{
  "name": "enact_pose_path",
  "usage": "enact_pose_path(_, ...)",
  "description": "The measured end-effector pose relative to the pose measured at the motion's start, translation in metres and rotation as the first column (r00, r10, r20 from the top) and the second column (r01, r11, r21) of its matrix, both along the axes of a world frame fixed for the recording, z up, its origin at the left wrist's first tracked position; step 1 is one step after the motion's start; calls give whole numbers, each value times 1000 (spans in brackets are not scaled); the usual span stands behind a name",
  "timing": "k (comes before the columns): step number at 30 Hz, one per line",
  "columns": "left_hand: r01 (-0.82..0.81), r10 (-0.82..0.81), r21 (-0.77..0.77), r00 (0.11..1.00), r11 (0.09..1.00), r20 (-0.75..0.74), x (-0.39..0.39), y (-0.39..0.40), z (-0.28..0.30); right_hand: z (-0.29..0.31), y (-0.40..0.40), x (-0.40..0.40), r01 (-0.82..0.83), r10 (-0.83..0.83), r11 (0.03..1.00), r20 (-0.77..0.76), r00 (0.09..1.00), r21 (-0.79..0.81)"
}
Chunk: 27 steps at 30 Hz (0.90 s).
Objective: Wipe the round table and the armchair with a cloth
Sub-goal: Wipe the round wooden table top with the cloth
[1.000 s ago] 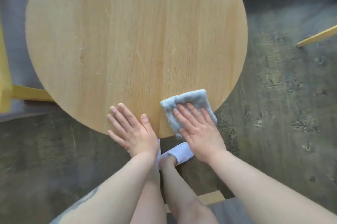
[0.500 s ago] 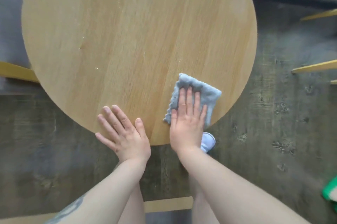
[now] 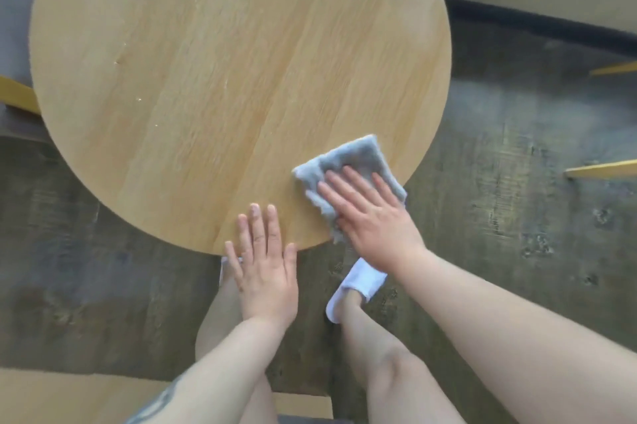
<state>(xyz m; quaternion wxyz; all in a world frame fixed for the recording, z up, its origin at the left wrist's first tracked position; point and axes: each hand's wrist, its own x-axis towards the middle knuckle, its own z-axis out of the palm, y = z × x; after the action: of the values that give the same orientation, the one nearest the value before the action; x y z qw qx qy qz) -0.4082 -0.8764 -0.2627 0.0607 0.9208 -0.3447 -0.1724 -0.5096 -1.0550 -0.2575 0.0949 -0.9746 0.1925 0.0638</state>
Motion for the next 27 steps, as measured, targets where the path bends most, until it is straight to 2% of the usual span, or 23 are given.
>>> enact_pose_path(2, 29, -29, 10, 1000, 1000, 11, 0, 3, -3, 6, -25, 5, 434, -434, 901, 4, 901, 5)
enact_pose_path(3, 11, -11, 11, 1000, 1000, 9, 0, 0, -3, 7, -15, 19, 527, -527, 850, 16, 850, 5)
enact_pose_path(4, -11, 10, 21, 1000, 1000, 13, 1, -3, -4, 6, 7, 33, 489, -489, 872, 24, 872, 17)
enact_pose_path(6, -2, 0, 61, 999, 998, 45, 1, -4, -6, 5, 46, 33, 115, -120, 990, 64, 991, 87)
enact_pose_path(8, 45, -55, 97, 993, 994, 101, 2, -1, -7, 5, 28, 10, -249, 245, 964, 48, 968, 97)
enact_pose_path(9, 41, -52, 100, 993, 994, 108, 2, 0, -7, 3, 9, 2, -311, 310, 949, 26, 950, 53)
enact_pose_path(10, 14, -22, 77, 995, 997, 101, 1, -1, -6, 3, -5, 0, -262, 261, 965, 34, 965, 21)
enact_pose_path(12, -62, 60, 19, 996, 998, 73, -5, -8, -2, 9, -1, 14, 125, -127, 989, 24, 992, 80)
enact_pose_path(13, -110, 110, 2, 993, 994, 47, -6, -14, 0, 12, 20, 31, 331, -335, 936, 23, 942, 119)
enact_pose_path(14, -168, 168, -11, 986, 986, 9, -7, -19, 1, 12, 46, 47, 427, -434, 894, 29, 900, 140)
enact_pose_path(15, -219, 219, -22, 975, 975, -29, -8, -21, 3, 14, 66, 54, 406, -414, 899, 19, 910, 164)
enact_pose_path(16, -233, 230, -37, 971, 972, -63, -7, -21, 6, 14, 73, 47, 256, -262, 952, 14, 965, 169)
enact_pose_path(17, -208, 203, -60, 976, 976, -83, -4, -18, 7, 12, 60, 36, 24, -26, 988, 14, 1000, 155)
enact_pose_path(18, -172, 164, -80, 982, 982, -92, 3, -14, 8, 9, 28, 25, -150, 151, 981, 2, 989, 127)
enact_pose_path(19, -153, 143, -95, 984, 984, -103, 11, -7, 9, 8, -1, 17, -176, 179, 980, -25, 983, 97)
enact_pose_path(20, -175, 163, -111, 981, 978, -106, 20, 0, 8, 10, -22, 14, -34, 38, 996, -51, 998, 81)
enact_pose_path(21, -240, 228, -120, 968, 963, -102, 26, 5, 5, 14, -30, 16, 241, -236, 967, -66, 969, 81)
enact_pose_path(22, -325, 315, -117, 944, 938, -95, 29, 10, 2, 15, -23, 24, 468, -466, 883, -57, 883, 43)
enact_pose_path(23, -409, 400, -109, 912, 906, -94, 30, 13, 1, 12, 1, 37, 559, -559, 829, -22, 829, 0)
enact_pose_path(24, -476, 467, -109, 878, 872, -103, 29, 14, 0, 12, 33, 51, 509, -509, 861, 3, 861, -7)
enact_pose_path(25, -514, 503, -117, 857, 850, -111, 29, 16, 0, 10, 64, 63, 319, -320, 947, 25, 947, 27)
enact_pose_path(26, -534, 523, -120, 845, 837, -112, 29, 19, 0, 10, 86, 69, 51, -54, 995, 33, 998, 89)
enact_pose_path(27, -548, 539, -111, 836, 829, -105, 28, 24, 0, 12, 89, 73, -234, 231, 961, 37, 972, 147)
